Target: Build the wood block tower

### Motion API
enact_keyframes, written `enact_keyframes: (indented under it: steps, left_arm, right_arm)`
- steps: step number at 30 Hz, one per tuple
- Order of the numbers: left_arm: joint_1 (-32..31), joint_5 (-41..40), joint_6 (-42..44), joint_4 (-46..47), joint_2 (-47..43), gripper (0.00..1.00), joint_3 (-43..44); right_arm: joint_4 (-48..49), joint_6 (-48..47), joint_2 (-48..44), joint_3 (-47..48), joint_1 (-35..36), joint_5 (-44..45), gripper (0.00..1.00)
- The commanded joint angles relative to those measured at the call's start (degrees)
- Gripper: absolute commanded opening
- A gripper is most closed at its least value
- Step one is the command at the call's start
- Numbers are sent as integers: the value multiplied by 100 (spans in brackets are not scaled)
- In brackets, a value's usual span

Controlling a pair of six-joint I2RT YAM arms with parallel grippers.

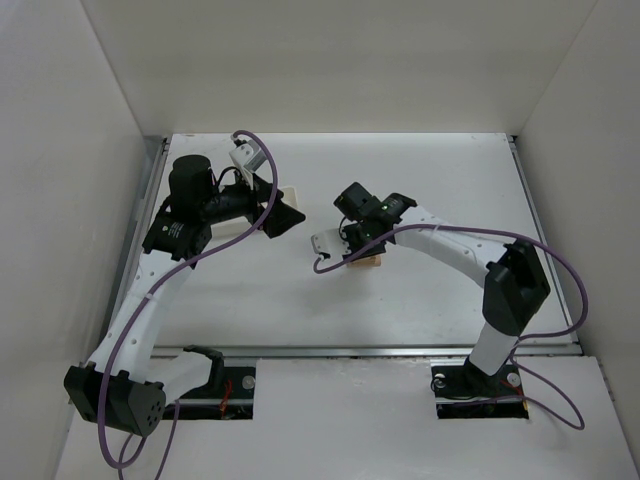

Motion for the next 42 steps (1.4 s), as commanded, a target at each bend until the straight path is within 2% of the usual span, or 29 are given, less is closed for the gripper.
enact_keyframes:
  steps: [1, 42]
  left_arm:
    - [22, 149, -21, 268, -210, 91, 12]
    - [22, 149, -21, 268, -210, 91, 12]
  right_arm:
    - [-24, 55, -197, 43, 38, -111, 0]
    - [-24, 55, -144, -63, 91, -58, 0]
